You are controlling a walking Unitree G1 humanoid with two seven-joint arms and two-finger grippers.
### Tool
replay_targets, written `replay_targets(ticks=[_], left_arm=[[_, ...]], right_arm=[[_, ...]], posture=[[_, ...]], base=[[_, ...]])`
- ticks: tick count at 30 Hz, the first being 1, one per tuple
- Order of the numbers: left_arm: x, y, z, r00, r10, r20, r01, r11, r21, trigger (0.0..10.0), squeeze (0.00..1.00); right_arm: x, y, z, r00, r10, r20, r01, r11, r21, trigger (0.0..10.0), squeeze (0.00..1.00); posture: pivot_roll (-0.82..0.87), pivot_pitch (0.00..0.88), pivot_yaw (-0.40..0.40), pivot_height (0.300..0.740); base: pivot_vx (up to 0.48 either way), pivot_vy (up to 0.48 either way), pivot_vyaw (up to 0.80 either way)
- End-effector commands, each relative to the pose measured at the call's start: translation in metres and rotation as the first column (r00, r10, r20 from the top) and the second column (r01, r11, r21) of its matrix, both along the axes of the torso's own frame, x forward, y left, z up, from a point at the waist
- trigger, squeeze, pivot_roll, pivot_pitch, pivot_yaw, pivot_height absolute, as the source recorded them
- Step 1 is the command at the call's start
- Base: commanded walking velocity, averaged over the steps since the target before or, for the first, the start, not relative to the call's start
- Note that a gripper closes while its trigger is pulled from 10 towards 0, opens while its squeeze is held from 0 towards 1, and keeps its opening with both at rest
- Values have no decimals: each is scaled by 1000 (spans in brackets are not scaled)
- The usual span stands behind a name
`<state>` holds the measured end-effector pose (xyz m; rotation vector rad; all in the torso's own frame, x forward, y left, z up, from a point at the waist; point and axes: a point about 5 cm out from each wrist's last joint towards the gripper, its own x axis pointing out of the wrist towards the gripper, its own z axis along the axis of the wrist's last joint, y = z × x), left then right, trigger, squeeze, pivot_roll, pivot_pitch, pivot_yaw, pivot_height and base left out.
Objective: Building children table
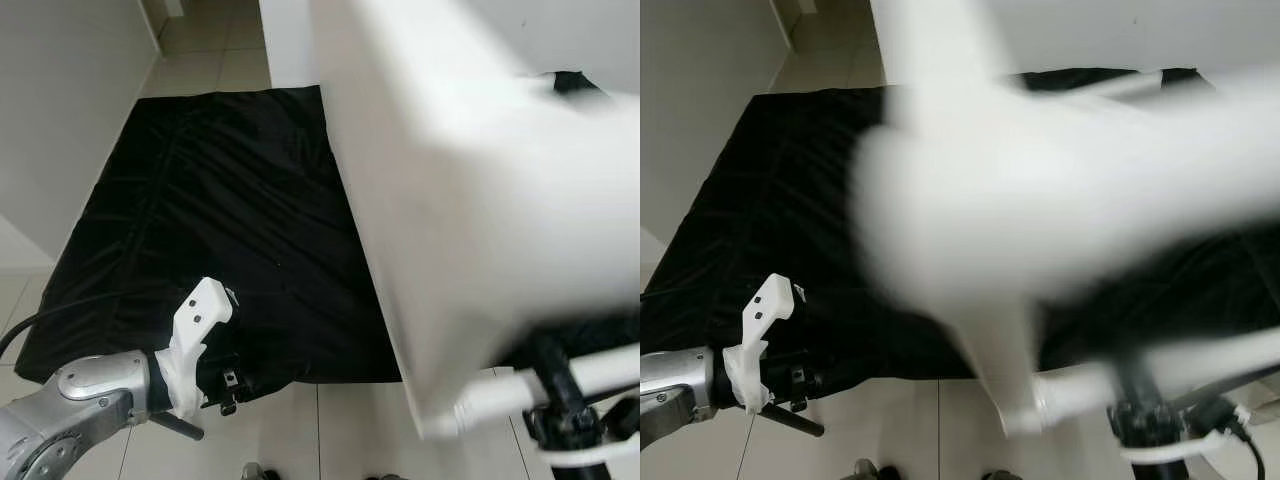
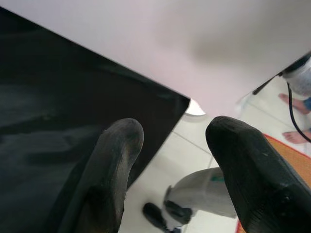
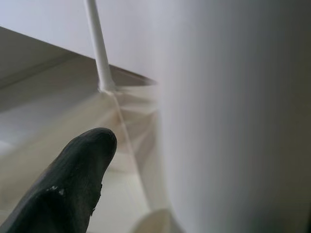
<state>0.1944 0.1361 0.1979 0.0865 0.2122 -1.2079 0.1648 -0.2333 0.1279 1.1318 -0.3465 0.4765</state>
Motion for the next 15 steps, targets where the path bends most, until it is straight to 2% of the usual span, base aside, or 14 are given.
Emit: replay_targets(ticks=[1,3,9,11,15], left_arm=[[-6,-1,7,993,-121,-1,121,993,-5,10000,0],[-2,1,12,992,-120,25,120,993,10,10000,0],[0,1,15,992,-119,43,118,993,22,10000,0],[-1,-1,13,992,-120,40,119,992,33,10000,0],[0,-2,11,994,-100,39,99,995,32,10000,0]], right_arm=[[4,9,10,999,23,33,-24,1000,19,10000,0],[10,17,8,1000,25,13,-25,999,24,10000,0],[11,21,2,1000,18,-24,-17,999,34,10000,0],[10,15,-7,996,-21,-86,24,999,34,10000,0],[10,6,-11,990,-69,-125,74,997,35,10000,0]], posture=[[-46,136,43,740],[-39,141,43,740],[-38,146,43,740],[-35,152,45,740],[-32,156,46,740]], base=[[0,0,0],[0,0,0],[0,0,0],[0,0,0],[0,0,0]])
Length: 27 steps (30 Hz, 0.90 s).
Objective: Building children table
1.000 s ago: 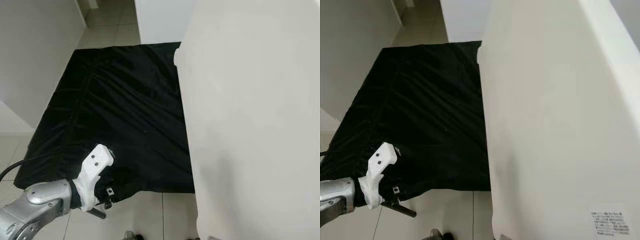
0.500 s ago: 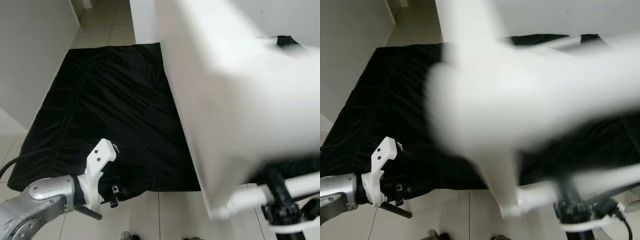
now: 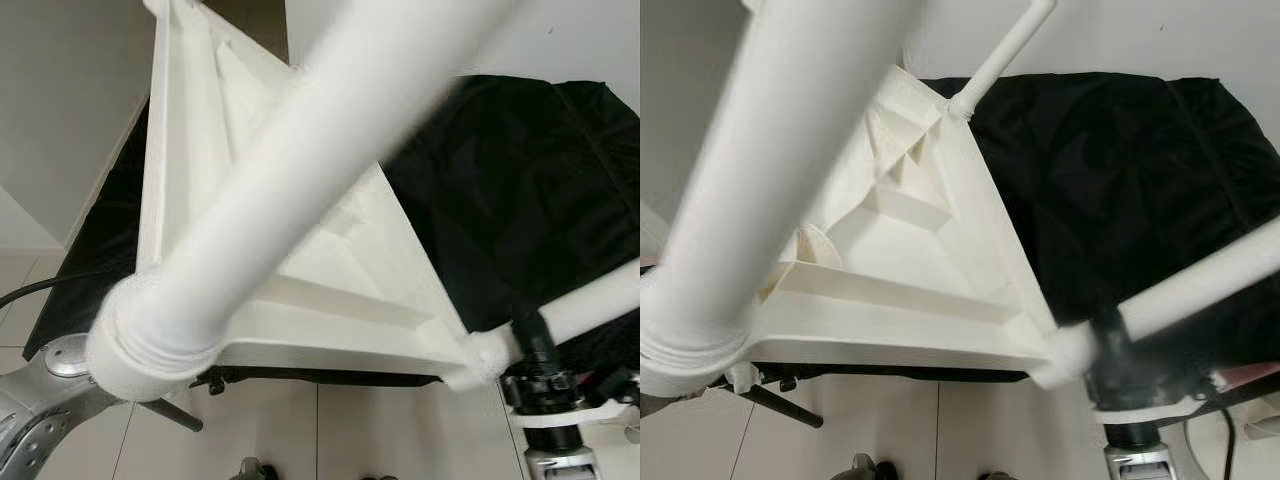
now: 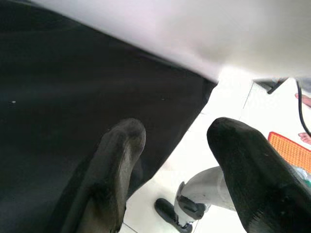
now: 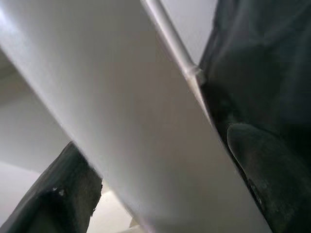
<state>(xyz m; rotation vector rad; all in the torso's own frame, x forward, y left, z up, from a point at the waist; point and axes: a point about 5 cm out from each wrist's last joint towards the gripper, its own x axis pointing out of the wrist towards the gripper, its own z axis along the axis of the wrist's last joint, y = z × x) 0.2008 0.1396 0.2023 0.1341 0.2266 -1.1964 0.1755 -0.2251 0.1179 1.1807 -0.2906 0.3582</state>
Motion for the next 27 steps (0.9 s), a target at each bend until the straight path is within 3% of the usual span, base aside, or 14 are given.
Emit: replay_targets(ticks=[1,5,7,9,10,12,14,15,18,22,23,24,26,27], left_arm=[[-6,-5,7,995,-98,25,98,995,-15,10000,0],[3,-1,10,998,-42,56,43,999,-14,10000,0],[23,6,25,989,56,138,-52,998,-35,10000,0],[23,6,25,989,56,138,-52,998,-35,10000,0],[42,9,48,962,159,223,-136,984,-114,10000,0],[42,9,48,962,159,223,-136,984,-114,10000,0],[54,5,65,944,218,249,-174,966,-189,10000,0],[54,5,65,944,218,249,-174,966,-189,10000,0],[77,-14,96,922,300,245,-226,931,-288,10000,0],[89,-21,108,911,335,240,-254,915,-314,10000,0],[100,-26,115,899,364,243,-279,904,-323,10000,0],[100,-26,115,899,364,243,-279,904,-323,10000,0],[120,-33,125,874,421,242,-337,885,-322,10000,0],[120,-33,125,874,421,242,-337,885,-322,10000,0]], right_arm=[[-1,-5,-1,999,-30,-21,30,1000,-5,10000,0],[1,-10,-1,998,-49,-31,50,999,13,10000,0],[8,-13,-4,996,-71,-49,75,993,91,10000,0],[8,-13,-4,996,-71,-49,75,993,91,10000,0],[21,-18,-7,991,-102,-89,118,972,201,10000,0],[21,-18,-7,991,-102,-89,118,972,201,10000,0],[35,-21,-7,985,-113,-128,145,950,277,10000,0],[35,-21,-7,985,-113,-128,145,950,277,10000,0],[75,-15,4,975,-85,-203,136,958,253,10000,0],[92,-9,14,978,-54,-200,106,961,257,10000,0],[106,-4,23,984,-25,-175,74,957,279,10000,0],[106,-4,23,984,-25,-175,74,957,279,10000,0],[130,4,34,985,0,-173,44,967,253,10000,0],[130,4,34,985,0,-173,44,967,253,10000,0]], posture=[[-32,156,46,740],[-22,163,43,740],[-18,164,42,740],[-18,164,42,740],[-11,166,38,740],[-11,166,38,740],[-11,164,36,740],[-11,164,36,740],[-3,157,22,740],[-3,156,18,740],[-5,156,16,740],[-5,156,16,740],[-9,149,18,740],[-9,149,18,740]], base=[[0,0,0],[0,0,0],[0,0,0],[0,0,0],[0,0,0],[0,0,0],[0,0,0],[0,0,0],[0,0,0],[0,0,0],[0,0,0],[0,0,0],[0,0,0],[0,0,0]])
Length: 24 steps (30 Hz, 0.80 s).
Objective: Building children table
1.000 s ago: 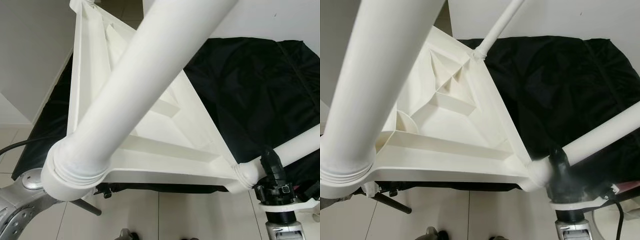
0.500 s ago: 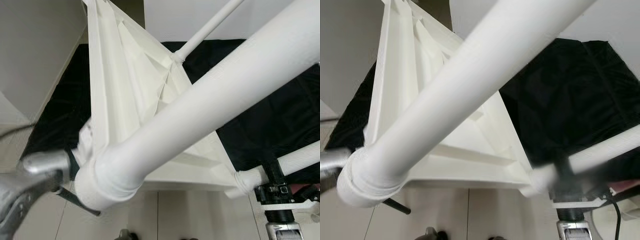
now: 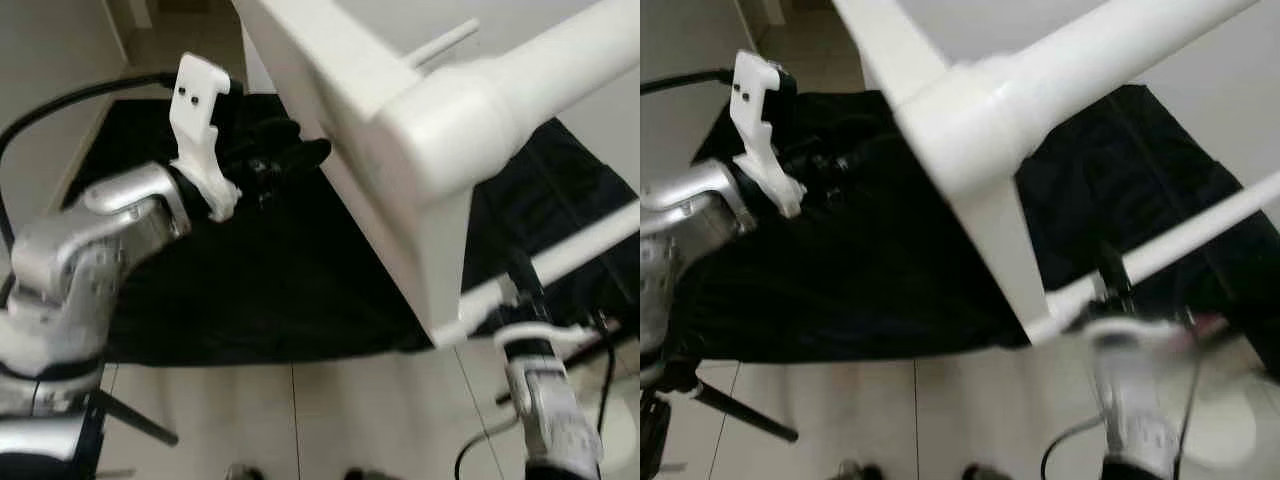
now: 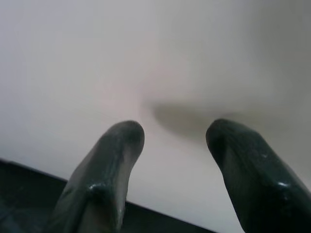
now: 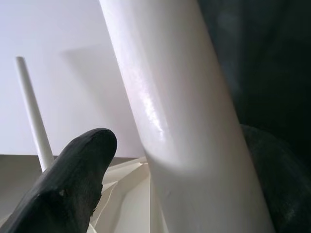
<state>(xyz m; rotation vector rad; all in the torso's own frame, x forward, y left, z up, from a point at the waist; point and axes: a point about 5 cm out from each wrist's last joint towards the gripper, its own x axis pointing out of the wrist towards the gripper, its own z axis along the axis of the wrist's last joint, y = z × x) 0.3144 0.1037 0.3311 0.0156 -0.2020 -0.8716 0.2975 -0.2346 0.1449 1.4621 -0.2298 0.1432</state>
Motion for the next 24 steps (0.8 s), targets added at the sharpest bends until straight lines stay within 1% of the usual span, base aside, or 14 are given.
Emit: replay_targets(ticks=[1,3,5,6,7,10,14,16,17,18,21,22,23,24], left_arm=[[13,1,-3,993,115,-25,-114,993,29,10000,0],[18,0,-4,990,136,-31,-134,990,48,10000,0],[21,1,-8,986,163,-40,-160,984,76,10000,0],[24,4,-17,977,201,-72,-191,974,119,10000,0],[25,4,-20,974,208,-86,-195,972,133,10000,0],[22,4,-23,978,185,-97,-170,975,146,10000,0],[16,5,-28,987,141,-81,-123,972,198,10000,0],[-1,1,-41,995,23,-102,3,968,253,10000,0],[-1,1,-41,995,23,-102,3,968,253,10000,0],[-13,-2,-49,990,-59,-129,92,957,273,10000,0],[-37,-5,-64,964,-201,-173,248,914,322,10000,0],[-50,-3,-70,944,-271,-188,322,879,351,10000,0],[-50,-3,-70,944,-271,-188,322,879,351,10000,0],[-65,2,-78,907,-340,-247,409,850,331,10000,0]], right_arm=[[14,21,11,997,78,20,-77,996,-45,10000,0],[14,29,15,993,108,41,-106,993,-54,10000,0],[12,37,15,988,138,71,-138,990,-14,10000,0],[7,46,7,984,157,83,-163,984,75,10000,0],[6,49,3,984,165,74,-172,980,101,10000,0],[1,57,-1,980,184,71,-189,980,66,10000,0],[-5,63,-4,973,201,116,-211,974,81,10000,0],[-17,61,-7,963,203,176,-227,965,132,10000,0],[-17,61,-7,963,203,176,-227,965,132,10000,0],[-22,60,-10,965,194,178,-221,964,146,10000,0],[-29,55,-17,972,174,157,-202,962,184,10000,0],[-32,52,-21,976,162,148,-188,965,183,10000,0],[-32,52,-21,976,162,148,-188,965,183,10000,0],[-36,45,-31,984,132,116,-153,969,193,10000,0]], posture=[[-7,148,18,740],[-4,147,21,740],[-7,146,24,740],[-3,148,28,740],[-3,148,28,740],[-3,148,30,740],[3,148,33,740],[5,148,36,740],[5,148,36,740],[5,148,36,740],[7,153,40,740],[6,152,42,740],[6,152,42,740],[5,153,48,740]], base=[[0,0,0],[0,0,0],[0,0,0],[0,0,0],[0,0,0],[0,0,0],[0,0,0],[0,0,0],[0,0,0],[0,0,0],[0,0,0],[0,0,0],[0,0,0],[0,0,0]])
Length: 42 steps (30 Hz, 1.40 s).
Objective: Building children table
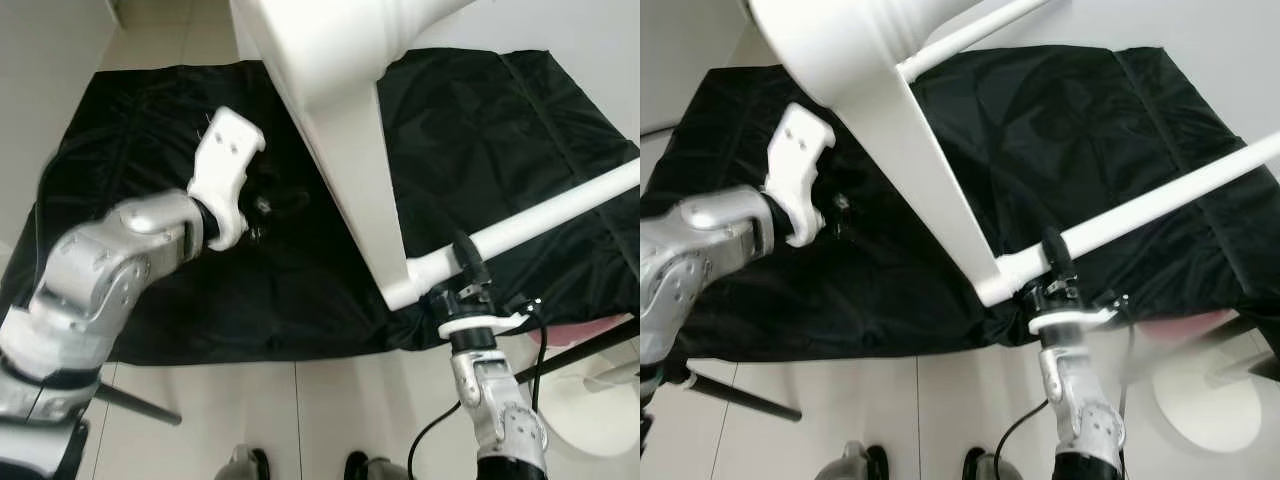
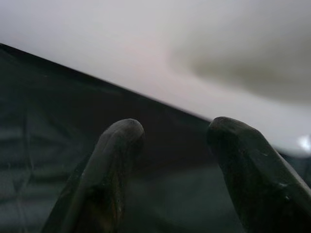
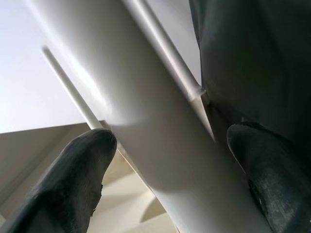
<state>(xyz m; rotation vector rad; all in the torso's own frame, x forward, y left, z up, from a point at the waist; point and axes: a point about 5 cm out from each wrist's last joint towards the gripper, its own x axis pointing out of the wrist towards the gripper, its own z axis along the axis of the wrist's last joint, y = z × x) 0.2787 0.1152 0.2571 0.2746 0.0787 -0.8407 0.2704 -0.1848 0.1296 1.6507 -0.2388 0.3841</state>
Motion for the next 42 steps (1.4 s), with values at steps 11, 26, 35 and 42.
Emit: replay_targets(ticks=[11,26,35,42], left_arm=[[34,8,98,991,-29,131,76,924,-375,10000,0],[48,-6,121,982,-33,184,107,908,-404,10000,0],[53,-13,120,985,-41,167,106,909,-404,10000,0],[55,-19,121,986,-50,162,112,910,-399,10000,0]], right_arm=[[-14,0,-52,988,-10,-155,13,1000,19,10000,0],[-16,30,-52,979,151,-140,-165,981,-100,10000,0],[-57,4,-33,994,107,-9,-108,984,-140,10000,0],[-80,-7,-31,994,110,-23,-112,982,-155,10000,0]], posture=[[33,140,45,740],[22,127,38,740],[15,144,45,740],[4,159,59,740]], base=[[0,0,0],[0,0,0],[0,0,0],[0,0,0]])
